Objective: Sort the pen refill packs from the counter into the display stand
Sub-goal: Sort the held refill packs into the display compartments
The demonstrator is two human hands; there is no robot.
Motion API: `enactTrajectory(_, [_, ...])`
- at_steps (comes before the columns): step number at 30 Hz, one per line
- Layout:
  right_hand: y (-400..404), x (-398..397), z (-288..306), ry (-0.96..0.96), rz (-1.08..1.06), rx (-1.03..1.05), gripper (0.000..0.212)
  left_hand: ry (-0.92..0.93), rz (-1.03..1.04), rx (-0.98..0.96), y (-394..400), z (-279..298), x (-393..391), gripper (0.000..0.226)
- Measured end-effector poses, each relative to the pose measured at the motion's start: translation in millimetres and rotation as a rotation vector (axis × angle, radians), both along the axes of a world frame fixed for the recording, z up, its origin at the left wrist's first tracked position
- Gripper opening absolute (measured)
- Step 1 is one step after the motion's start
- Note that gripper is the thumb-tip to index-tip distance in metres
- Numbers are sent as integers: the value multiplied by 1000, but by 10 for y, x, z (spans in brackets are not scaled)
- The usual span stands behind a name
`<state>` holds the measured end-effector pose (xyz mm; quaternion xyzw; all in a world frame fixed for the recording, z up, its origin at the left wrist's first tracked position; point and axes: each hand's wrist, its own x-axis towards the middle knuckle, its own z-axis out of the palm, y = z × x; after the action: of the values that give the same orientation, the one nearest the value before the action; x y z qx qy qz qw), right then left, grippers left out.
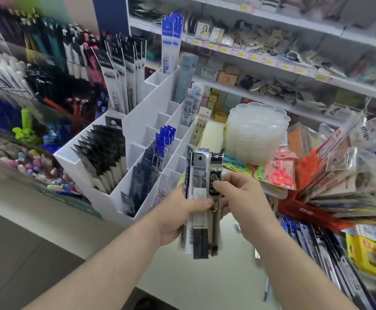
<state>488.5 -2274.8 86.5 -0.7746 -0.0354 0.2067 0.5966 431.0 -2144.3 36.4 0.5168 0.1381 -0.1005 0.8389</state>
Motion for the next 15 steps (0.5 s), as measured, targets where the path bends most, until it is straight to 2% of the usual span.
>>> enactTrajectory(3, [16,-23,-16,-33,-57,90,28,28,24,23,50,48,-2,34])
enactTrajectory(5, [-4,-15,-19,-35,-110,155,23,47,64,35,79,92,-11,23])
enactTrajectory(10, [-44,-25,16,-34,-140,195,12,75,167,115,112,89,-5,27])
enactTrajectory(15, [-21,9,17,-147,-144,161,7,61,207,268,121,161,-30,40])
